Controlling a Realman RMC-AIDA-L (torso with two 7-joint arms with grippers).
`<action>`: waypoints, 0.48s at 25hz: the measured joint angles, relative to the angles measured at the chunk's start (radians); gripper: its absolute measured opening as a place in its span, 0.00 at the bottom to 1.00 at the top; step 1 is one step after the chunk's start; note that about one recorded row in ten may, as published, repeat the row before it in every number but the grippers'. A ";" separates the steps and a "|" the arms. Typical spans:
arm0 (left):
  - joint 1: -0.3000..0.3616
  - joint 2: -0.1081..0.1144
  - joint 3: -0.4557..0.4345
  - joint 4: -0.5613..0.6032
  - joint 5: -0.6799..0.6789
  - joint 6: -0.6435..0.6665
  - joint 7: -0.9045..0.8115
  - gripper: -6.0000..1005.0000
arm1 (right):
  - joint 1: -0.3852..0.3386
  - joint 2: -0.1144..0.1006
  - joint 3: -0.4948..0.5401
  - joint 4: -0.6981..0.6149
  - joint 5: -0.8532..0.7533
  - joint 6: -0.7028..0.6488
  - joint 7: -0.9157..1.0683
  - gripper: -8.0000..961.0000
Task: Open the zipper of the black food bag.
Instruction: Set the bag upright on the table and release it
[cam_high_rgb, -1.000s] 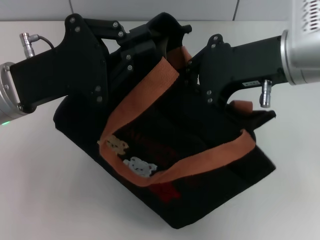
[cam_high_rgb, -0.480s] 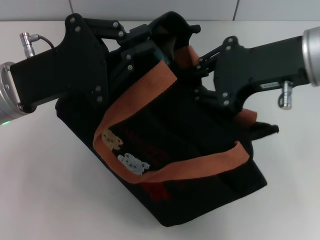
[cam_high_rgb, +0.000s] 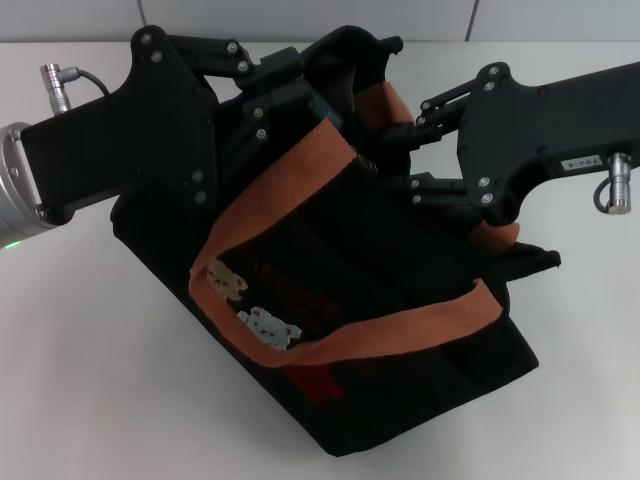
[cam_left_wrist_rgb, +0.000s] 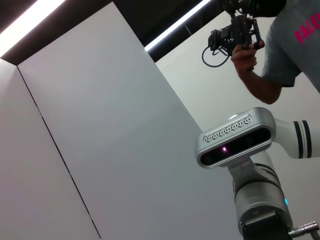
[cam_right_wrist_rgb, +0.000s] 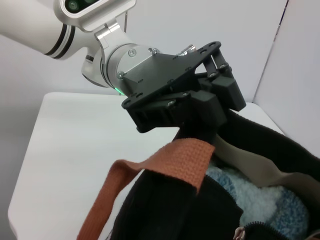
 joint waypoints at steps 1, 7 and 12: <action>0.000 0.000 0.000 0.000 0.000 0.000 0.000 0.11 | 0.000 0.001 -0.001 0.005 0.000 0.002 0.002 0.42; -0.003 -0.002 0.000 0.000 0.002 0.000 0.000 0.11 | 0.008 0.002 -0.004 0.025 -0.005 0.031 0.019 0.42; -0.006 -0.002 0.000 0.000 0.004 0.001 0.000 0.11 | 0.007 0.002 -0.035 0.028 -0.014 0.072 0.020 0.42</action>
